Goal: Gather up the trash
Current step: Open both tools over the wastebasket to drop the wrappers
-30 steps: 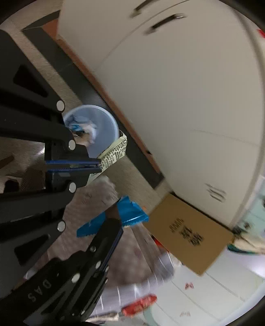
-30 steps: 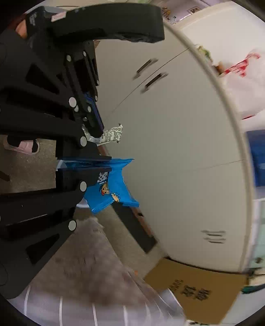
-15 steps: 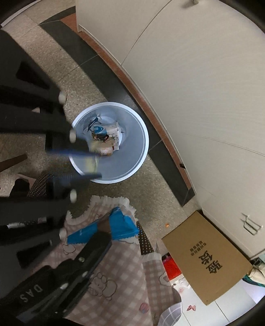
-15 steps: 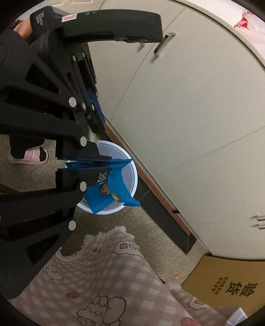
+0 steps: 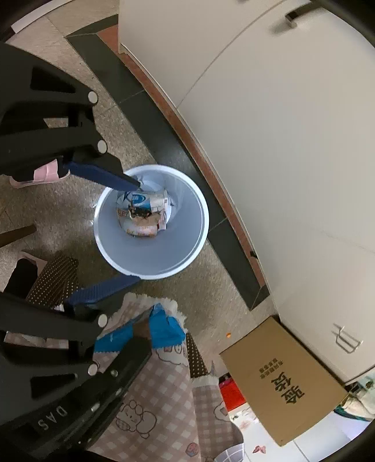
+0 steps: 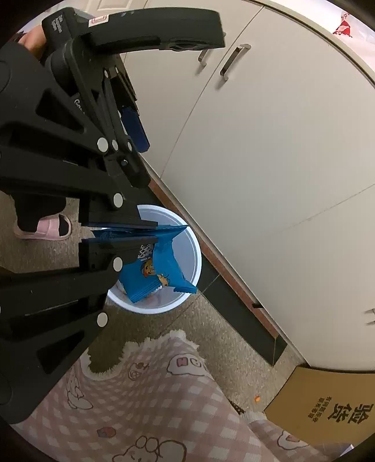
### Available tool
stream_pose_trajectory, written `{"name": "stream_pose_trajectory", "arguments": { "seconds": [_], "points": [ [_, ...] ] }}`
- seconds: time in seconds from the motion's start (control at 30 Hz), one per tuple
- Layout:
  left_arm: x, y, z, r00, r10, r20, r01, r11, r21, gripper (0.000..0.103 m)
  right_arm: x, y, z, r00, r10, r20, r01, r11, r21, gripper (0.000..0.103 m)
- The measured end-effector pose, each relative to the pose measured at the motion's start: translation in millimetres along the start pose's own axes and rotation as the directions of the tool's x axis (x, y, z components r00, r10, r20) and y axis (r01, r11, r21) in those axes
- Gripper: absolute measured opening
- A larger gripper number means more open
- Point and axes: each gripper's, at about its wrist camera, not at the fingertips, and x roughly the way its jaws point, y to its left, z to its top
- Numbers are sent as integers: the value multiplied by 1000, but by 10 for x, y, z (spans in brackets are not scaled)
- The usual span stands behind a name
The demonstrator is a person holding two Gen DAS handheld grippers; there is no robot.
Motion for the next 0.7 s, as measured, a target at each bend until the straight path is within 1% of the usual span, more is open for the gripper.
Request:
{"name": "stream_pose_trajectory", "arguments": {
  "seconds": [0.13, 0.27, 0.33, 0.43, 0.47, 0.53, 0.57, 0.6, 0.63, 0.7],
  "points": [
    [-2, 132, -11, 1000, 20, 4, -19, 999, -34, 62, 57, 59, 2, 1000, 15, -12, -15, 1000, -9, 5],
    [24, 283, -33, 999, 49, 4, -48, 997, -64, 63, 198, 137, 14, 999, 32, -41, -33, 999, -17, 7],
    [35, 351, -38, 999, 50, -2, -50, 995, -88, 63, 272, 186, 20, 998, 45, -52, -46, 999, -21, 7],
    [42, 435, -31, 999, 53, -5, -53, 993, -108, 63, 335, 235, 39, 998, 45, -45, -46, 998, -35, 7],
    [41, 448, -35, 999, 53, -4, -53, 992, -112, 63, 339, 247, 46, 998, 45, -44, -47, 998, -36, 9],
    [27, 489, -25, 999, 49, -3, -49, 991, -127, 63, 347, 273, 61, 999, 32, -40, -34, 999, -40, 21],
    [18, 488, -33, 999, 49, -1, -49, 990, -132, 63, 346, 281, 64, 999, 31, -35, -32, 999, -39, 42],
    [9, 499, -30, 999, 48, 3, -47, 990, -136, 63, 331, 285, 72, 999, 30, -26, -31, 999, -37, 57],
    [-11, 497, -27, 999, 46, 6, -45, 990, -137, 63, 301, 296, 68, 1000, 15, -3, -15, 999, -42, 56],
    [-40, 498, -26, 999, 46, 11, -44, 990, -134, 63, 264, 338, 70, 1000, -3, 11, 4, 998, -65, 56]
  ]
}}
